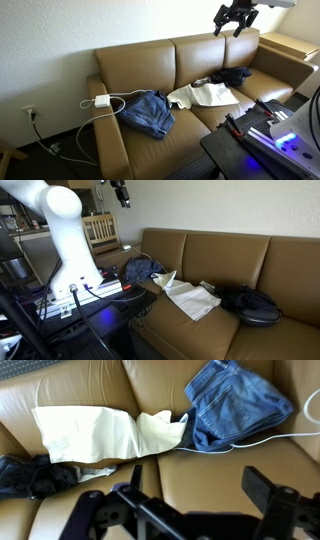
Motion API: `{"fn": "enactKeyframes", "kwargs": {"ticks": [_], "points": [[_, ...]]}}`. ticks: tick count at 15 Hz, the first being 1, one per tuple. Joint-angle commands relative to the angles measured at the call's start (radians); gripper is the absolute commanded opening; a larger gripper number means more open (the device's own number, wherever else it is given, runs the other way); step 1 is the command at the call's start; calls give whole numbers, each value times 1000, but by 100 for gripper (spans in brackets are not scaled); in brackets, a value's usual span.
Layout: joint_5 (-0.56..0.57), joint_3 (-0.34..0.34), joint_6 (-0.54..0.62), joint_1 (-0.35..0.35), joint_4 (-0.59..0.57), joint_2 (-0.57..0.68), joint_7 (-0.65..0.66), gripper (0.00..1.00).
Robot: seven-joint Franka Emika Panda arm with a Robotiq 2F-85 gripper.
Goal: Pick the black cloth and put it on the left of the couch
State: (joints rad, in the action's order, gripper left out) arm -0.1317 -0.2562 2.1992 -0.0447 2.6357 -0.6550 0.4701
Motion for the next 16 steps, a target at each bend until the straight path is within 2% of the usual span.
{"fn": "enactKeyframes", "kwargs": {"ticks": [1, 4, 7, 8, 9, 10, 13, 14, 16], "points": [[137, 15, 238, 166, 45, 132, 70, 100], [265, 59, 384, 326, 17, 257, 152, 100], [353, 124, 397, 444, -87, 404, 234, 100], [351, 155, 331, 450, -161, 456, 243, 100], [310, 190, 262, 428, -235, 494, 238, 100], [342, 201, 354, 394, -92, 385, 225, 100], [334, 252, 295, 380, -214, 479, 228, 100], [391, 252, 352, 386, -207, 502, 265, 100], [513, 264, 428, 418, -297, 649, 480, 100]]}}
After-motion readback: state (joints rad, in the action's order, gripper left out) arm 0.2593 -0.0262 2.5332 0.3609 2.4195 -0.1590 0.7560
